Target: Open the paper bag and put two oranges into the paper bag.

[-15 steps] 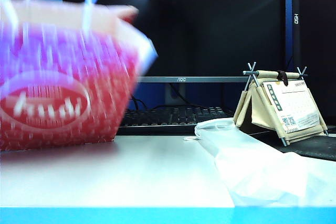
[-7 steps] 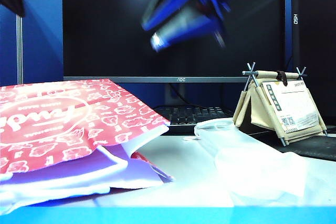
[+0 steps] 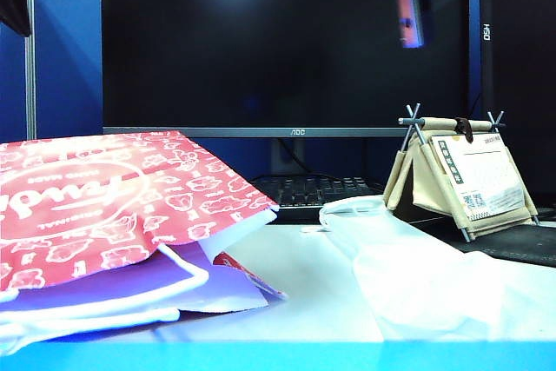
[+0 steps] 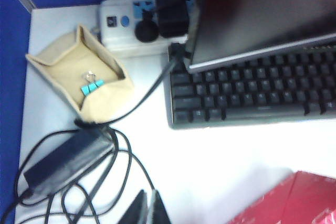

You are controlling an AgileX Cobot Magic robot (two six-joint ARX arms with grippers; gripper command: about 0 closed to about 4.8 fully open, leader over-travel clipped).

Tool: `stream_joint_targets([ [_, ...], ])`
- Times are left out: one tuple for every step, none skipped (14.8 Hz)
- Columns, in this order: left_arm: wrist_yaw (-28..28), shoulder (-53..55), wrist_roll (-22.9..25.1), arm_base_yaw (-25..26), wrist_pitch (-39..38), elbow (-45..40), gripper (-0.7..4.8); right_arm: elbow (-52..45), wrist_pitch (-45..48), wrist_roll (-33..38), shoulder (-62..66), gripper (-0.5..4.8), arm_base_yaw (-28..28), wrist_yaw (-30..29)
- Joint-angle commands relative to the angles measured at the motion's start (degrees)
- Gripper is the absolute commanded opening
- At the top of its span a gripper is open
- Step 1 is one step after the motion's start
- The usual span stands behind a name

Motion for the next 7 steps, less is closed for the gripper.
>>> stream_joint_targets([
  [0.02, -0.13, 0.44, 0.13, -1.77, 0.17, 0.21, -8.04, 14.51, 12.37, 0.57, 1.48, 6.99, 2.23],
  [0.04, -0.13, 0.44, 0.13, -2.12, 0.17, 0.21, -9.70, 17.57, 14.56, 0.59, 1.48, 7.63, 6.29],
  [0.07, -0.13, 0.44, 0.11, -2.34, 0.17, 0.21, -10.80, 19.56, 15.26, 0.61, 1.48, 7.56, 8.09],
  [0.09, -0.13, 0.44, 0.11, -2.43, 0.17, 0.21, -11.65, 22.32, 17.55, 0.90, 1.50, 7.21, 9.27],
  [0.09, -0.13, 0.44, 0.09, -2.64, 0.17, 0.21, -12.61, 24.74, 18.71, 1.60, 1.71, 6.95, 9.51],
  [0.07, -0.13, 0.44, 0.09, -2.95, 0.17, 0.21, -13.18, 25.77, 18.91, 2.64, 1.71, 6.97, 9.46],
  [0.04, -0.15, 0.44, 0.11, -3.21, 0.17, 0.21, -13.55, 25.97, 19.02, 4.15, 1.72, 6.97, 9.49],
])
